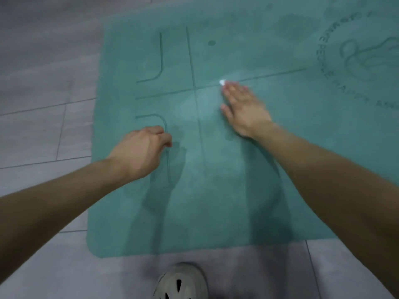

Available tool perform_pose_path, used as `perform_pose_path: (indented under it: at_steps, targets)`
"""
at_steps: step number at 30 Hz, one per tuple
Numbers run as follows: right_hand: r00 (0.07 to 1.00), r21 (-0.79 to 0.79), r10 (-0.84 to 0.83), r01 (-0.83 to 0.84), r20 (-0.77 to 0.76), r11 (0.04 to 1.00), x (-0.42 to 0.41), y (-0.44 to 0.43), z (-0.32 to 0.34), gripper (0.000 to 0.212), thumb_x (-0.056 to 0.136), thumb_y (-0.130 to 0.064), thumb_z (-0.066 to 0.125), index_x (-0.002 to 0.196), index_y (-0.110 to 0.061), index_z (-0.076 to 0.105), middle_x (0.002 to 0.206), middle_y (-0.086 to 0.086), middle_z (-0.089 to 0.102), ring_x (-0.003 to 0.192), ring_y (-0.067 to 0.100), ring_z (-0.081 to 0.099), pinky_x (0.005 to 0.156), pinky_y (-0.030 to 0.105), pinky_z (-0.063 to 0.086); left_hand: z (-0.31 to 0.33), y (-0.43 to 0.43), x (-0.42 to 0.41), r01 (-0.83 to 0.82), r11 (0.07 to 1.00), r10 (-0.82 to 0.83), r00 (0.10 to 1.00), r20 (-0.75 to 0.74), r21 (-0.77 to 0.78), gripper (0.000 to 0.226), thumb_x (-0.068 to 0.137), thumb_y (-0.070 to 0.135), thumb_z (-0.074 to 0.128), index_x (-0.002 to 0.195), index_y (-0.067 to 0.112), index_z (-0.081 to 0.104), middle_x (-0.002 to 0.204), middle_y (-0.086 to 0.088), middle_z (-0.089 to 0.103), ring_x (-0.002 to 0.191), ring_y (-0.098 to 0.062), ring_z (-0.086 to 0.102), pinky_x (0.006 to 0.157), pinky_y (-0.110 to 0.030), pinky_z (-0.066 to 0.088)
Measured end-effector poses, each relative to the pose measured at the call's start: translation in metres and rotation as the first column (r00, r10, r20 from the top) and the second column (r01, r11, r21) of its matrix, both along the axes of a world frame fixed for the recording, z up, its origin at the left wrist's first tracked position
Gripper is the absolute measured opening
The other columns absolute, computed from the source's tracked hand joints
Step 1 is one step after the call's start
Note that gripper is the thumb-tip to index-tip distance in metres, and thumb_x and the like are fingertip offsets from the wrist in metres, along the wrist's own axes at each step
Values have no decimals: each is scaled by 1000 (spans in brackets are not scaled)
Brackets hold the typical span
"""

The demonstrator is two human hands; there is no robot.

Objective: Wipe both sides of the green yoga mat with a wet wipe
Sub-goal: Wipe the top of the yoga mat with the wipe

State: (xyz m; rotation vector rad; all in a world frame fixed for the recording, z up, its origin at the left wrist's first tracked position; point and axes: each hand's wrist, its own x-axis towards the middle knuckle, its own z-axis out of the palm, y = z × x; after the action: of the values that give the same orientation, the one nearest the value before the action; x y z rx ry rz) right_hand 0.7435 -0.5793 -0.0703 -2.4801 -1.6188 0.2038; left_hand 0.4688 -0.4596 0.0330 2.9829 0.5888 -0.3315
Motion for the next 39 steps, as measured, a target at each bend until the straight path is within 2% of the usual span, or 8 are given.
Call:
perform_pose_path:
  at_steps: [4,10,14,17,24,28,32,39]
  targets:
    - [924,-16,-377,377,-63,926,13,-59,4,82,104,-59,17,166,-6,19,176,7,12,163,23,8,132,40,5,1,-19,15,6,998,-7,1000,-22,-55,29,100,30,59,128,26,65,126,-1,63,119,-32,63,95,-45,53]
    - [839,9,535,-537,-100,844,-170,-132,0,71,110,-55,33,167,-14,22,175,1,16,162,15,8,132,37,8,0,-39,28,44,998,-46,998,-30,-38,34,98,33,62,131,24,65,128,-3,63,116,-34,64,93,-45,53]
    - [1000,-3,28,-28,-15,1000,-67,-157,0,70,110,-53,24,168,-14,19,175,1,17,162,18,13,132,36,6,-4,-52,28,89,994,-91,996,-22,-61,33,98,32,61,130,24,64,126,-3,62,115,-34,64,93,-45,54]
    - [892,-32,-452,451,-17,892,-15,-179,9,78,107,-58,19,166,-7,22,175,5,16,162,21,12,132,37,5,-6,-62,31,140,988,-140,990,3,-69,32,97,32,62,128,24,65,123,-3,63,111,-34,65,91,-44,54]
    - [913,29,376,-376,-155,926,-166,-189,-4,67,111,-48,36,166,-12,25,175,3,18,162,17,11,132,39,11,-13,-78,47,225,973,-226,974,-6,-49,31,95,31,65,125,22,67,119,-4,65,107,-35,67,88,-45,57]
    - [995,11,-70,71,-76,997,-51,-237,3,60,111,-37,31,167,-18,25,174,0,20,161,20,18,132,39,11,-17,-88,57,272,961,-272,962,0,-53,30,96,33,64,124,24,66,121,-1,64,109,-32,66,87,-42,55]
    - [999,-105,-4,0,-45,994,6,-275,26,57,106,-25,46,162,-33,36,172,-5,29,154,19,34,124,39,31,-19,-101,76,324,945,-324,946,5,-54,30,98,35,63,126,25,65,121,0,64,110,-30,67,87,-42,55]
    - [910,14,-394,399,-131,917,-7,-268,32,18,93,-19,62,109,-14,68,102,8,68,101,34,61,81,41,49,-27,-133,109,349,930,-348,937,29,-114,32,98,39,60,128,28,64,121,3,63,115,-27,65,91,-42,55]
